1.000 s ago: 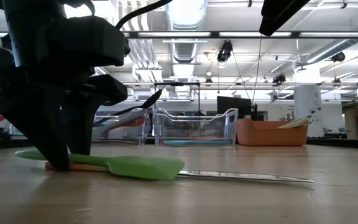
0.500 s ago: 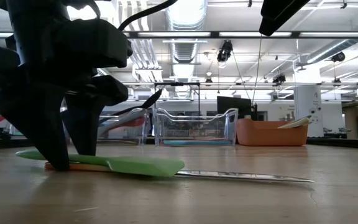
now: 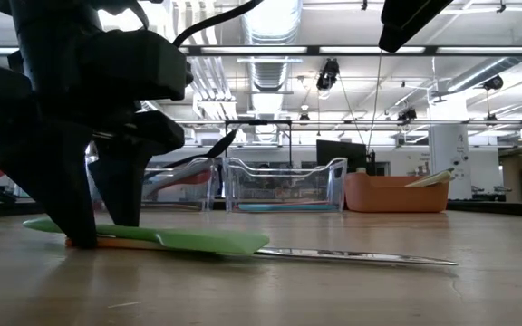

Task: Pick & Place Kitchen Items
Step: Put the green spatula into the right transparent bin

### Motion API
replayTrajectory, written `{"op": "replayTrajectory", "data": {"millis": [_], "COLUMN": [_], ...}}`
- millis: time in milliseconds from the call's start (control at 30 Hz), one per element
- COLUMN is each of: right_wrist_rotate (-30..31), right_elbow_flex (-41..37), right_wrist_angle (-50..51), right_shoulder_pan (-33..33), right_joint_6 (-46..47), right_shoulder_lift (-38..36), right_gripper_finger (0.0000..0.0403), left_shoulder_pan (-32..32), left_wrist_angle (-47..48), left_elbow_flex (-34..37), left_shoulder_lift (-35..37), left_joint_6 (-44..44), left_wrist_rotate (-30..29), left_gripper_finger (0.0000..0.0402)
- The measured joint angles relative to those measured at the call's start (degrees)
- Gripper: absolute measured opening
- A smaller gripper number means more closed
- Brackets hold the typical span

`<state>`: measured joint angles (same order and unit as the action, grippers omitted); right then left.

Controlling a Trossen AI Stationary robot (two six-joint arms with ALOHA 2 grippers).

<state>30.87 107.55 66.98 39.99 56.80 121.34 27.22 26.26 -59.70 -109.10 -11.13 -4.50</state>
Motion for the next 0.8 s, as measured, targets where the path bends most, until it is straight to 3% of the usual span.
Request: {"op": "replayTrajectory", "data": {"millis": [333, 500, 800], "right_wrist_rotate": [0.0, -0.02, -0.69], "right_elbow_flex": [0.0, 0.0, 0.0], "right_wrist_angle": [0.0, -0.05, -0.17], "right_shoulder_pan": [0.0, 0.0, 0.0], "right_joint_6": [0.02, 0.06, 0.35], "right_shoulder_lift": [0.0, 0.0, 0.0], "right_gripper_finger": [0.021, 0.021, 0.021], "left_shoulder_pan": [0.04, -0.74, -1.16], "left_wrist_angle": [0.9, 0.75, 0.58], "left_elbow_flex": [0.09, 0.11, 0.13], "left_shoulder_lift": [0.13, 0.15, 0.15], "left_joint_6": [-0.71, -0.88, -1.22], "left_wrist_rotate": [1.69, 5.91, 6.69], "left_gripper_finger": [0.0024, 0.0019, 0.0018]}}
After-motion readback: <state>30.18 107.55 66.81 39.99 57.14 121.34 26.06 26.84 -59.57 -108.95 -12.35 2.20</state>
